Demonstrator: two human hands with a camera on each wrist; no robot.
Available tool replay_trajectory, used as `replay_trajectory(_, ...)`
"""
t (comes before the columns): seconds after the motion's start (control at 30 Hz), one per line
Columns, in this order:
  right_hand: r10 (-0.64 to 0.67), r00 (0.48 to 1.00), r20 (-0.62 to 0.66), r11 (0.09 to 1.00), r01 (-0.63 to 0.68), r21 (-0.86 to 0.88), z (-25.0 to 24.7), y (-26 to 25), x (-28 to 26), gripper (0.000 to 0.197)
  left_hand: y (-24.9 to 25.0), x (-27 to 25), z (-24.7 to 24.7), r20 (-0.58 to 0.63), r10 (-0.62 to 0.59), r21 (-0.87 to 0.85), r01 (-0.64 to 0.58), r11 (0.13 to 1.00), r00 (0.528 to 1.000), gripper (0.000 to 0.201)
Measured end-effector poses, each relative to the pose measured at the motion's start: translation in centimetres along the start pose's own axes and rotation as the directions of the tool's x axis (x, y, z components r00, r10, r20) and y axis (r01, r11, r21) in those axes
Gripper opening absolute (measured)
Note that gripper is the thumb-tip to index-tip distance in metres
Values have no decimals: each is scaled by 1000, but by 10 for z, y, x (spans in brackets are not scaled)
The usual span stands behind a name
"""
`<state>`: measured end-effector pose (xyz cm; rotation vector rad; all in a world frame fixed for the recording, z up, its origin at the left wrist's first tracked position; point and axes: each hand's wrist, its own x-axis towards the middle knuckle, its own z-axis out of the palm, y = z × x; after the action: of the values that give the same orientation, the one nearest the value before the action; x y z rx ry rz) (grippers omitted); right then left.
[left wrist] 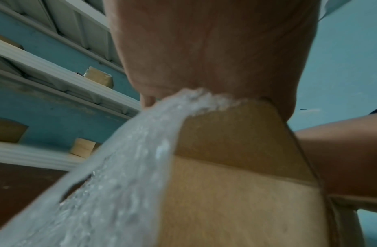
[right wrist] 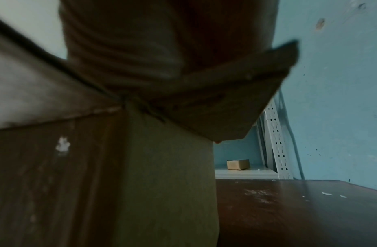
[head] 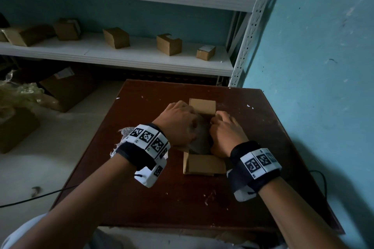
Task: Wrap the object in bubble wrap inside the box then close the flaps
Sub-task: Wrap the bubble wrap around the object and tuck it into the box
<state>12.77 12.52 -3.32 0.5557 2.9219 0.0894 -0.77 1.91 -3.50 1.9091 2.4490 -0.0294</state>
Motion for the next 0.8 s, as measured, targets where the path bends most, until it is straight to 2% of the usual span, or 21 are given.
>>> replay_trajectory(0.1,12,1000,-6,1000,-12,4,1,-1,4,40,0,3,3,19,44,25,-45,999,999,44)
replay_trajectory(0.2,18,1000,16,1000,-19,8,3,0,8,37,3,5,6,25,9,10,-9,1000,1000,36)
replay_trajectory(0.43,54,998,17,998,-55,44,7,-2,13,35,4,8,11,41,17,4,-18,1000,999,33)
replay_trajectory(0.63,-6,999,47,995,1,97,-9,2,4,40,6,9,14,36,16,25,-17,1000,999,29)
replay_trajectory(0.77,-45,998,-47,987,52,154,-19,0,-6,14,5,10,19,0,26,-13,-26,1000,1000,26)
replay_trajectory(0.8,-61,997,-45,988,67,139,-19,-4,-7,12,5,10,20,-1,23,-27,-23,999,1000,26)
